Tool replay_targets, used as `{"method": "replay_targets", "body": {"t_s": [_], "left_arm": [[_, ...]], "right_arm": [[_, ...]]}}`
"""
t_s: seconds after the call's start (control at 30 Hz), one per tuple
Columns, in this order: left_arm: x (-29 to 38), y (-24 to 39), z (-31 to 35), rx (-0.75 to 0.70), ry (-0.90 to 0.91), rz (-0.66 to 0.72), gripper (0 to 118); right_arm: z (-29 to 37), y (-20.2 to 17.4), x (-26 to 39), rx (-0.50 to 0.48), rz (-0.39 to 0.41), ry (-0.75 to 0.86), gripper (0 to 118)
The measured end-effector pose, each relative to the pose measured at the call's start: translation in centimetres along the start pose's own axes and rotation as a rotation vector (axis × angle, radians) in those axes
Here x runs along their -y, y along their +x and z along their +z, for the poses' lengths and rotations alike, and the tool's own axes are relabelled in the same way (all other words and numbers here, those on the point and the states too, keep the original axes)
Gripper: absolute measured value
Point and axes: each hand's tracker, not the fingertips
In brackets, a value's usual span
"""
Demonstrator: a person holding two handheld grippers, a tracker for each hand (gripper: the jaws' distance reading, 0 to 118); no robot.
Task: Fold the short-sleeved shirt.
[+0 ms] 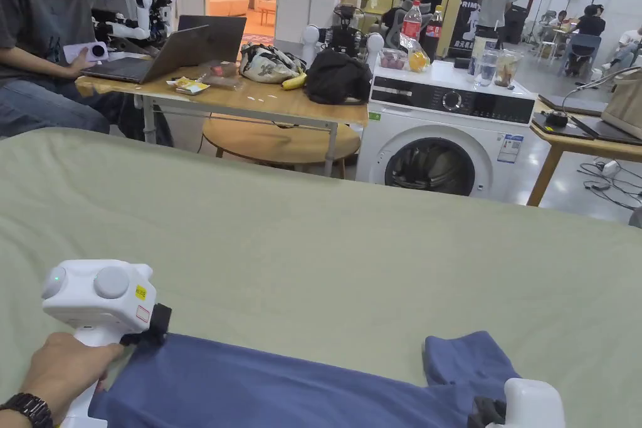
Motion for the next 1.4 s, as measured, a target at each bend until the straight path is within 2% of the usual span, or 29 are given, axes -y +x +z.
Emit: {"method": "replay_targets", "body": {"t_s": [0.33,0.43,0.5,0.53,0.57,0.6,0.63,0.77,0.87,0.9,0.93,0.97,1.03,1.07,1.2,1.3,1.4], "left_arm": [[2.5,1.3,3.3,0.06,0.065,-0.05,0],[2.5,1.1,5.2,0.092,0.109,-0.054,0],[2.6,1.0,6.6,0.107,0.141,-0.054,0],[2.8,1.0,7.1,0.114,0.148,-0.054,0],[2.9,1.0,7.6,0.118,0.168,-0.052,0],[3.2,1.0,8.3,0.12,0.178,-0.05,0],[3.2,0.6,8.4,0.123,0.184,-0.053,0],[3.8,0.5,9.1,0.123,0.209,-0.054,0],[4.1,0.4,9.1,0.126,0.211,-0.047,0],[4.2,0.3,8.8,0.126,0.208,-0.044,0],[4.2,0.3,8.7,0.124,0.207,-0.043,0],[4.3,0.3,8.7,0.121,0.205,-0.044,0],[4.4,0.4,8.7,0.12,0.204,-0.043,0],[4.4,0.4,8.7,0.121,0.203,-0.044,0],[4.6,0.2,9.3,0.125,0.207,-0.04,0],[5.0,0.1,10.3,0.131,0.218,-0.038,0],[5.6,-0.2,11.5,0.131,0.234,-0.052,0]], "right_arm": [[-2.0,4.1,-4.2,0.046,-0.037,-0.053,0],[-4.7,6.3,-6.1,0.03,-0.074,-0.133,0],[-7.1,7.5,-7.1,0.044,-0.06,-0.193,2],[-8.2,7.9,-7.5,0.044,-0.054,-0.218,12],[-9.5,8.3,-7.8,0.07,-0.031,-0.246,36],[-10.9,8.6,-8.2,0.08,-0.011,-0.28,51],[-12.1,9.0,-8.4,0.081,-0.005,-0.313,56],[-16.2,10.1,-8.1,0.085,-0.026,-0.416,56],[-18.7,10.9,-6.9,0.039,-0.075,-0.542,52],[-19.2,11.0,-6.3,0.035,-0.072,-0.568,43],[-19.0,11.1,-6.2,0.037,-0.066,-0.528,20],[-18.3,11.0,-6.4,0.037,-0.067,-0.494,20],[-17.9,10.8,-6.4,0.014,-0.078,-0.478,0],[-17.9,10.9,-6.4,-0.018,-0.081,-0.486,0],[-15.6,11.0,-6.8,-0.008,-0.063,-0.431,0],[-12.6,11.3,-7.6,-0.02,-0.106,-0.371,0],[-8.9,11.4,-7.8,-0.034,-0.105,-0.335,0]]}}
